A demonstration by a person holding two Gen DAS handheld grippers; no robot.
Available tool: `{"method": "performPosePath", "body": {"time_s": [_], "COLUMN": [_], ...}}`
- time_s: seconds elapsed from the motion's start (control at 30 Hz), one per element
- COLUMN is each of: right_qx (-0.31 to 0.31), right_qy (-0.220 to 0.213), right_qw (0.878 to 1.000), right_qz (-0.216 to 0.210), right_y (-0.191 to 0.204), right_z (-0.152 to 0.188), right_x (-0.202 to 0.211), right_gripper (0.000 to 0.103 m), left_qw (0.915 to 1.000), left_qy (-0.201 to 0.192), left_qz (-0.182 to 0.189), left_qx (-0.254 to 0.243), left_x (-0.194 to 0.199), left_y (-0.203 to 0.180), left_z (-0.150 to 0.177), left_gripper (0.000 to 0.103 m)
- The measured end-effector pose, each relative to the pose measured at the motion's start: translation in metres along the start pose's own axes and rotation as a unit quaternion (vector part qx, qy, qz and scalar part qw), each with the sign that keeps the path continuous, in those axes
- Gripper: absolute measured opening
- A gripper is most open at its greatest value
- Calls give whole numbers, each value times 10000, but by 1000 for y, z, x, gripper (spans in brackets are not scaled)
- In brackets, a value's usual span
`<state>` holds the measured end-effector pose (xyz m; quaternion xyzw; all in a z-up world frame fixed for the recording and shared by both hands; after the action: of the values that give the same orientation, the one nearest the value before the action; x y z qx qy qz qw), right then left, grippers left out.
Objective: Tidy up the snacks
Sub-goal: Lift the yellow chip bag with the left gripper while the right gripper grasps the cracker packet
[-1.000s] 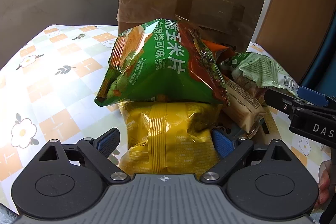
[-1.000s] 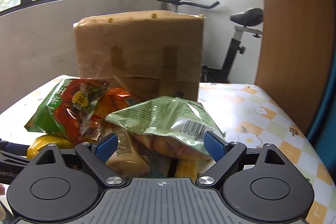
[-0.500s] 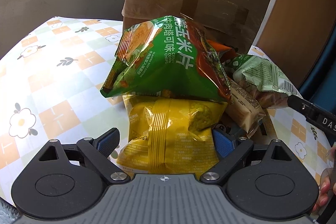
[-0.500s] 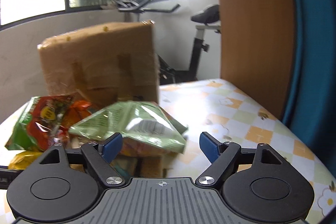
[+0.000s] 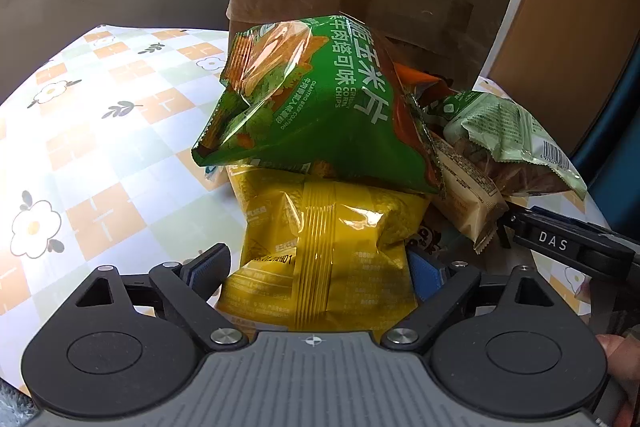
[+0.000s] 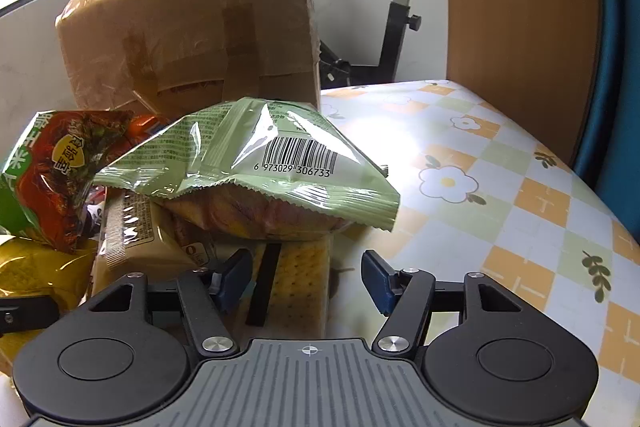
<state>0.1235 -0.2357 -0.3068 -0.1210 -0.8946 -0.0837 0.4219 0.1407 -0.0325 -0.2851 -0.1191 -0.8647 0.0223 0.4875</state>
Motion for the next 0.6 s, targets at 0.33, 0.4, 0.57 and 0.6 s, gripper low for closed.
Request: {"method": "performPosePath", "body": {"time_s": [0.33, 0.4, 0.57, 0.6], "right_qx": [378, 298, 236, 214], "right_qy": [118, 155, 282, 293], "right_qw": [9992, 9994, 9993, 9993], "right_qz": [8, -31, -90, -107], "right_y": [13, 10, 7, 7], "right_z": [-6, -5, 0, 1], "right_x": [-17, -20, -16, -15], "right_gripper": [52, 50, 46, 46], "left_qw": [9997, 9995, 9981, 9976], "left_qy": [-56, -47, 52, 71], "left_qz": [-225, -297, -550, -597], "left_qx": [6, 64, 268, 338], "left_x": [3, 4, 7, 8], "left_y": [5, 8, 21, 24], "left_z": [-2, -3, -5, -5], "left_gripper": [86, 86, 86, 86]}}
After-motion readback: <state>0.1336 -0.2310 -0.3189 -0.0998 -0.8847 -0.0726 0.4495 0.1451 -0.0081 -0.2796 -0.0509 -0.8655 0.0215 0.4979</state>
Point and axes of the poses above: each gripper's, at about its wrist camera, not at the fingertips, and x roughly against the way its jaws point, y to its left, z to its underside, the point moved 8 cm from there along -x, roughly the way its jaws point, and after that the axes turned 12 degrees about y, right-handed, at the moved point
